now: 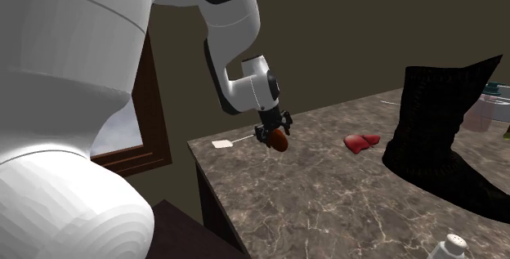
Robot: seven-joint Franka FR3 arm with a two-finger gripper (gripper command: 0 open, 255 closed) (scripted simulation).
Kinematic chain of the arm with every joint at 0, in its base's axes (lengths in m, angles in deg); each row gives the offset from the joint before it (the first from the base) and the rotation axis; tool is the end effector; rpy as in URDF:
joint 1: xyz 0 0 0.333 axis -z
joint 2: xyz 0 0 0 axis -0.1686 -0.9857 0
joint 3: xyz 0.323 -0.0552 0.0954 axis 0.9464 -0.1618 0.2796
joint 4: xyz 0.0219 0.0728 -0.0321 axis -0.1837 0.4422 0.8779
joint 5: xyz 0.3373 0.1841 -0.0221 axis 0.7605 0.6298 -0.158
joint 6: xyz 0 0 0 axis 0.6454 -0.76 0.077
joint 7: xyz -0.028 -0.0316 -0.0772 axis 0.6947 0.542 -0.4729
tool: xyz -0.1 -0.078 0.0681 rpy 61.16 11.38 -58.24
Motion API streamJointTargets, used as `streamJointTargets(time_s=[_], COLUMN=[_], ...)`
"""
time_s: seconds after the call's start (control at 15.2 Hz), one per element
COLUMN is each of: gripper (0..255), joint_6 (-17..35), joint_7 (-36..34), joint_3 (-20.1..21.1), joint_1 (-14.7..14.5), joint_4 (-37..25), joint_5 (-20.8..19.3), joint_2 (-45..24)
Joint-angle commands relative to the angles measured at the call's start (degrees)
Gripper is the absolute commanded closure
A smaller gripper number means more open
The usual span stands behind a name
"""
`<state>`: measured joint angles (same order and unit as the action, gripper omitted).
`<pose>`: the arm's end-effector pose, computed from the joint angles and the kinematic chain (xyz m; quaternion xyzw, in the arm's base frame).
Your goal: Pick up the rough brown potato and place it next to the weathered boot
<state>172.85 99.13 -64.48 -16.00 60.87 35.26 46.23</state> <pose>0.6247 0.0945 0.2176 0.8444 0.5104 0.0632 0.1502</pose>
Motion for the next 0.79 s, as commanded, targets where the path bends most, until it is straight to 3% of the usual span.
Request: streamJointTargets(time_s=[0.0,0.33,0.4,0.73], gripper=[0,0,255,255], joint_6=[0.21,0.2,0.2,0.2], joint_7=[-0.1,-0.1,-0.1,-0.1], joint_3=[-0.09,-0.09,-0.09,-0.08], joint_1=[-0.03,-0.03,-0.03,-0.02], joint_4=[0.0,0.0,0.0,0.04], joint_5=[-0.12,-0.12,-0.12,-0.12], joint_2=[-0.17,-0.16,-0.16,-0.13])
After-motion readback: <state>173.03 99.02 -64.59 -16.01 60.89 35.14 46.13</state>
